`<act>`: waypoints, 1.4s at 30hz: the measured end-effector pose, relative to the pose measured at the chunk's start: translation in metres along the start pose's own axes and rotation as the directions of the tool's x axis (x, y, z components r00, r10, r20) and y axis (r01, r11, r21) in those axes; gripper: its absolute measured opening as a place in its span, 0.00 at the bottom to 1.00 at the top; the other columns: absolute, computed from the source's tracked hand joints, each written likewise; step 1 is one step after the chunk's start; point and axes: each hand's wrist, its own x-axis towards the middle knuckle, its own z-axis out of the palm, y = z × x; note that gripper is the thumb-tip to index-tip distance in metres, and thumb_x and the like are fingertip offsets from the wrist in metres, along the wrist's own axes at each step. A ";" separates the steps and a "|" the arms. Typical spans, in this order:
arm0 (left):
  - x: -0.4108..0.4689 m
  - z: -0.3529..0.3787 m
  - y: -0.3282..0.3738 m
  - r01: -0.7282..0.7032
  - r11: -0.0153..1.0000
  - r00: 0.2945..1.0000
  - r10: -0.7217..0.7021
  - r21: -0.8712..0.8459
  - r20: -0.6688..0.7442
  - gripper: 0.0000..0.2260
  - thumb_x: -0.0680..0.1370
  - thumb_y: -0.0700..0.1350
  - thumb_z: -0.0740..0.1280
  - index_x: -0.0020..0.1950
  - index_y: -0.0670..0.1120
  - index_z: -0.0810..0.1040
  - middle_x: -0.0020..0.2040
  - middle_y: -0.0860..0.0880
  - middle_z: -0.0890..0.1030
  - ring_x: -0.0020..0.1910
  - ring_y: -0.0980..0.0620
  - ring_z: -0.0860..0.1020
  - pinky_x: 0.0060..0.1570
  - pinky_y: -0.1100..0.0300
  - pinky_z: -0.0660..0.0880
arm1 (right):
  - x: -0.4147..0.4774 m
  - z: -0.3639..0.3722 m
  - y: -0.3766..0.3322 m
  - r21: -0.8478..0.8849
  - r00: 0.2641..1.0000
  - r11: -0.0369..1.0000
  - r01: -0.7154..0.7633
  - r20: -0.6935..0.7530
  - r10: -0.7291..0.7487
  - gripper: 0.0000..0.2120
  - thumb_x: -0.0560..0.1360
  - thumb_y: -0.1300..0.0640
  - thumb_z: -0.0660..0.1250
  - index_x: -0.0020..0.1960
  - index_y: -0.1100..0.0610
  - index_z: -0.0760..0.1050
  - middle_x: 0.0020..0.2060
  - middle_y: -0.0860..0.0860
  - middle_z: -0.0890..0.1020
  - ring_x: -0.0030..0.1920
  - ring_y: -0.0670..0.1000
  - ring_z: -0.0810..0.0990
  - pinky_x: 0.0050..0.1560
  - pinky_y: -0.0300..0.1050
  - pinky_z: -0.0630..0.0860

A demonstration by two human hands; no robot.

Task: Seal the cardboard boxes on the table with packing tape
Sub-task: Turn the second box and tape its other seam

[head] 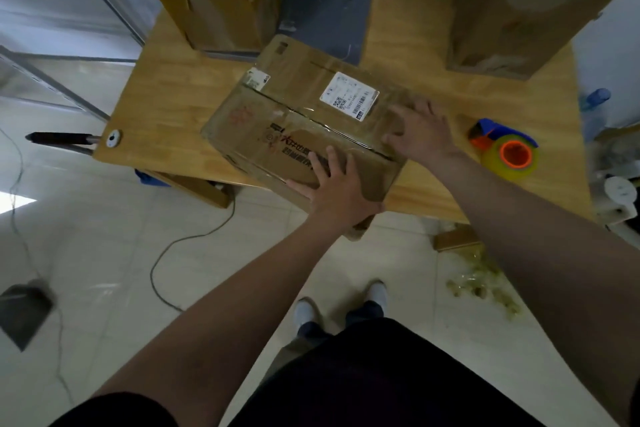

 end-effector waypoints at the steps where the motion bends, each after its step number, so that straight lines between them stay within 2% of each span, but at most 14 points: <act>1: -0.001 0.000 -0.002 -0.012 1.000 1.000 0.012 0.012 0.004 0.56 0.69 0.75 0.68 0.84 0.50 0.43 0.83 0.45 0.34 0.79 0.34 0.32 0.60 0.13 0.39 | 0.007 0.001 0.002 -0.006 0.999 1.000 -0.010 0.033 0.010 0.36 0.74 0.40 0.70 0.78 0.42 0.61 0.80 0.54 0.55 0.80 0.60 0.50 0.75 0.62 0.55; 4: -0.005 -0.001 -0.015 -0.038 0.999 0.999 0.038 0.011 0.008 0.54 0.68 0.72 0.70 0.84 0.53 0.45 0.83 0.48 0.35 0.80 0.39 0.32 0.63 0.15 0.41 | 0.012 0.006 0.005 0.024 0.996 0.999 -0.048 0.077 0.046 0.45 0.71 0.34 0.71 0.80 0.36 0.51 0.81 0.51 0.49 0.81 0.59 0.45 0.75 0.68 0.51; 7: -0.012 -0.006 -0.040 -0.056 0.997 0.998 0.056 -0.045 -0.005 0.54 0.65 0.71 0.75 0.83 0.59 0.49 0.84 0.51 0.37 0.81 0.43 0.33 0.68 0.19 0.41 | -0.010 0.019 -0.001 0.103 0.990 0.985 -0.141 0.023 0.139 0.46 0.67 0.32 0.73 0.78 0.34 0.52 0.78 0.54 0.53 0.78 0.60 0.50 0.72 0.66 0.59; 10: -0.024 -0.006 -0.067 0.013 0.993 1.000 -0.015 -0.114 -0.015 0.57 0.62 0.66 0.80 0.81 0.63 0.47 0.80 0.46 0.26 0.77 0.39 0.26 0.72 0.24 0.41 | -0.040 0.032 -0.010 0.136 0.974 0.966 -0.220 -0.024 0.225 0.49 0.65 0.31 0.75 0.78 0.35 0.51 0.74 0.58 0.57 0.74 0.64 0.57 0.69 0.64 0.64; 12: -0.033 -0.006 -0.084 0.092 0.975 0.996 -0.091 -0.203 0.014 0.59 0.64 0.59 0.82 0.82 0.62 0.43 0.77 0.45 0.21 0.77 0.37 0.25 0.75 0.28 0.49 | -0.058 0.039 -0.011 0.183 0.960 0.945 -0.272 -0.013 0.279 0.53 0.63 0.31 0.76 0.78 0.34 0.47 0.73 0.60 0.59 0.73 0.66 0.59 0.68 0.65 0.66; 14: -0.038 -0.005 -0.103 0.126 0.941 0.992 -0.113 -0.314 0.060 0.62 0.66 0.53 0.83 0.83 0.60 0.38 0.80 0.42 0.27 0.81 0.35 0.38 0.75 0.39 0.62 | -0.077 0.049 -0.007 0.283 0.948 0.907 -0.313 0.029 0.318 0.59 0.60 0.33 0.79 0.77 0.33 0.43 0.75 0.60 0.60 0.74 0.68 0.57 0.68 0.66 0.64; 17: -0.038 0.000 -0.129 0.062 0.914 0.998 -0.046 -0.401 0.050 0.70 0.62 0.51 0.86 0.81 0.55 0.30 0.82 0.40 0.54 0.77 0.38 0.65 0.70 0.44 0.71 | -0.106 0.065 0.000 0.427 0.904 0.802 -0.419 0.108 0.414 0.66 0.58 0.37 0.83 0.79 0.39 0.40 0.77 0.61 0.57 0.76 0.70 0.55 0.72 0.66 0.59; 20: -0.044 0.004 -0.140 0.014 0.912 1.000 -0.017 -0.409 -0.003 0.75 0.59 0.50 0.87 0.80 0.56 0.27 0.80 0.44 0.61 0.73 0.40 0.70 0.64 0.38 0.76 | -0.129 0.081 0.004 0.569 0.873 0.685 -0.455 0.132 0.470 0.58 0.56 0.39 0.84 0.76 0.44 0.54 0.71 0.55 0.62 0.67 0.63 0.68 0.55 0.62 0.80; 22: -0.046 0.006 -0.143 -0.032 0.889 0.999 0.016 -0.457 -0.040 0.74 0.58 0.49 0.87 0.80 0.58 0.29 0.80 0.47 0.61 0.72 0.40 0.69 0.60 0.37 0.78 | -0.141 0.089 0.004 0.685 0.881 0.607 -0.402 0.110 0.460 0.53 0.54 0.41 0.84 0.72 0.43 0.59 0.66 0.51 0.67 0.60 0.57 0.74 0.37 0.56 0.85; 23: -0.046 0.006 -0.144 -0.061 0.881 0.998 0.040 -0.469 -0.055 0.73 0.59 0.48 0.87 0.81 0.58 0.30 0.80 0.47 0.61 0.74 0.41 0.68 0.62 0.37 0.77 | -0.144 0.093 0.004 0.712 0.882 0.594 -0.374 0.076 0.465 0.54 0.52 0.39 0.84 0.71 0.42 0.60 0.65 0.50 0.70 0.59 0.56 0.76 0.35 0.55 0.84; 27: -0.032 -0.009 -0.147 -0.128 0.869 0.992 0.106 -0.478 -0.072 0.70 0.59 0.47 0.87 0.83 0.56 0.37 0.81 0.48 0.62 0.78 0.44 0.63 0.72 0.43 0.67 | -0.142 0.118 0.016 0.754 0.879 0.580 -0.308 -0.008 0.477 0.53 0.49 0.33 0.82 0.68 0.38 0.61 0.61 0.46 0.74 0.60 0.55 0.78 0.49 0.64 0.82; 35: 0.005 -0.049 -0.139 -0.169 0.838 0.985 0.155 -0.518 -0.070 0.63 0.62 0.47 0.86 0.83 0.63 0.45 0.81 0.52 0.63 0.78 0.46 0.64 0.72 0.43 0.70 | -0.114 0.091 0.000 0.796 0.864 0.571 -0.199 -0.133 0.486 0.44 0.59 0.41 0.81 0.70 0.46 0.67 0.59 0.47 0.72 0.58 0.53 0.77 0.51 0.61 0.82; 39: 0.035 -0.069 -0.120 -0.187 0.832 0.982 0.160 -0.523 -0.096 0.55 0.63 0.45 0.86 0.83 0.58 0.57 0.79 0.51 0.67 0.76 0.48 0.67 0.72 0.48 0.70 | -0.084 0.064 0.007 0.780 0.871 0.600 -0.175 -0.161 0.463 0.36 0.65 0.47 0.81 0.69 0.49 0.70 0.57 0.46 0.70 0.57 0.51 0.76 0.58 0.54 0.78; 42: 0.053 -0.084 -0.105 -0.197 0.820 0.980 0.158 -0.538 -0.117 0.49 0.63 0.47 0.85 0.80 0.54 0.66 0.77 0.53 0.69 0.73 0.49 0.69 0.70 0.49 0.74 | -0.060 0.035 0.020 0.774 0.881 0.616 -0.149 -0.179 0.438 0.32 0.62 0.45 0.79 0.64 0.44 0.73 0.53 0.43 0.71 0.55 0.53 0.78 0.51 0.59 0.82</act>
